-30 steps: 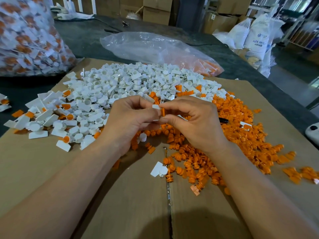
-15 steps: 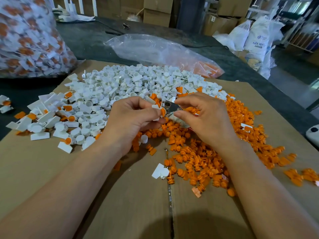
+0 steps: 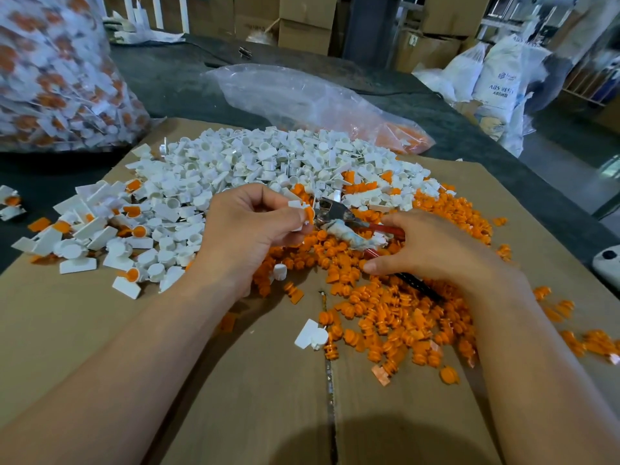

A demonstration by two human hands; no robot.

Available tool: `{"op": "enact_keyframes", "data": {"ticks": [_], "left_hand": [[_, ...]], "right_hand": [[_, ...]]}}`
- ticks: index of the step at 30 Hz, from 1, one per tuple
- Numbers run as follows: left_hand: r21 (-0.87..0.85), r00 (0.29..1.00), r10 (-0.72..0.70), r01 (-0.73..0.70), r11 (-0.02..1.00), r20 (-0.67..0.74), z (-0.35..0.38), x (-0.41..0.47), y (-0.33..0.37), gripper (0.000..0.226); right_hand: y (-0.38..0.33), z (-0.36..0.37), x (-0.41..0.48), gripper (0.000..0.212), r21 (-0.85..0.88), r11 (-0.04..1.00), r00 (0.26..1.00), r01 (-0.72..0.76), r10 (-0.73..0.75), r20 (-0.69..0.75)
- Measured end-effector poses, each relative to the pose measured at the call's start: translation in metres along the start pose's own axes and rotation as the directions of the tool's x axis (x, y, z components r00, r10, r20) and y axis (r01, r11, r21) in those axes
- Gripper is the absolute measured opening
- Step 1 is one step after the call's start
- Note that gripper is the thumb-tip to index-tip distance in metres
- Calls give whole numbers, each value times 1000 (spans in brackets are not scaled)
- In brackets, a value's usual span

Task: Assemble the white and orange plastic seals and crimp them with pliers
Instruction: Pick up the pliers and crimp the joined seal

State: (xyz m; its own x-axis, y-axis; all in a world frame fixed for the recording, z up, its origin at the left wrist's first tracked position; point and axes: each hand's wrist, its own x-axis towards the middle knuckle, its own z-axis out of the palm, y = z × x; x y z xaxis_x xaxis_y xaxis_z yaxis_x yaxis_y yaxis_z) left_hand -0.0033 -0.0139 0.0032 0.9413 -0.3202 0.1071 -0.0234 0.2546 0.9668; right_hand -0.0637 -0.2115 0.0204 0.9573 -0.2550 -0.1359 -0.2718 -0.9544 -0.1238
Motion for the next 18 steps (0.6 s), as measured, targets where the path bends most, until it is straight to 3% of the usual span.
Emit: {"op": "enact_keyframes", "data": {"ticks": [6,14,18], "left_hand": [[38,1000,9,-9,999,-2,-1,0,0,23],[2,1000,-13,13,1000,-7,-1,1,0,23],[-80,999,-46,44,996,-24,-5,3,-1,26]], "right_hand": [[-3,0,0,87,-6,1000,1000,-23,23,-5],[-8,-1,-1,71,41,999,968,-31,40,-247],[-9,-2,-1,68,40,998,958,-44,53,-283]]}}
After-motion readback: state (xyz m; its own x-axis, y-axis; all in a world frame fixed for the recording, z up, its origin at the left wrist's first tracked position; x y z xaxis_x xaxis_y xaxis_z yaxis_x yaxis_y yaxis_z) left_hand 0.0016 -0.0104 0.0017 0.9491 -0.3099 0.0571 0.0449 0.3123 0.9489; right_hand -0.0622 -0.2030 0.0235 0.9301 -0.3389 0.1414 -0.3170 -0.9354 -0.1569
